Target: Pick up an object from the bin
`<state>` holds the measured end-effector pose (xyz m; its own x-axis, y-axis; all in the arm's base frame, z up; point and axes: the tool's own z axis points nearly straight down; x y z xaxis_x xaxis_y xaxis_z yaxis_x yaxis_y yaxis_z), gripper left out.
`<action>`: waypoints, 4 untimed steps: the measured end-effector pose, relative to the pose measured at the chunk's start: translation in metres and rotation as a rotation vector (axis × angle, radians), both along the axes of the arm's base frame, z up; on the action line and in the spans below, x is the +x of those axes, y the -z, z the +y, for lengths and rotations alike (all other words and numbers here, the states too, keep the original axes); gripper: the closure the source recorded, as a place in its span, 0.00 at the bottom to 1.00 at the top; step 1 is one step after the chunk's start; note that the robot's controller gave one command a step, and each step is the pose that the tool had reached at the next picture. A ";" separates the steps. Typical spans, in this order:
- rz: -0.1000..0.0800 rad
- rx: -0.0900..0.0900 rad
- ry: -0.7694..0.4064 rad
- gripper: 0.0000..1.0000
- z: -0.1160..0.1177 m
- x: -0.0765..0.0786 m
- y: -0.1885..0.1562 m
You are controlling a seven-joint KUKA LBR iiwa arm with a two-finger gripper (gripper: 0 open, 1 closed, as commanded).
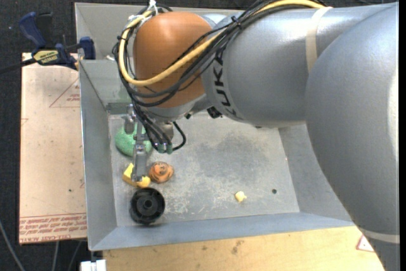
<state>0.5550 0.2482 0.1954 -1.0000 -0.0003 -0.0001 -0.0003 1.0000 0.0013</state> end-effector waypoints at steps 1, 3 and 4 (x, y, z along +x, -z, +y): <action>-0.004 0.001 0.054 0.00 -0.034 0.044 0.054; -0.002 0.001 0.127 0.00 -0.012 0.052 0.091; -0.003 0.005 0.201 0.00 -0.008 0.043 0.121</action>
Offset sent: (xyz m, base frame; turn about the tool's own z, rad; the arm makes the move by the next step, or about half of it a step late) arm 0.0436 -0.0240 -0.0592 0.1112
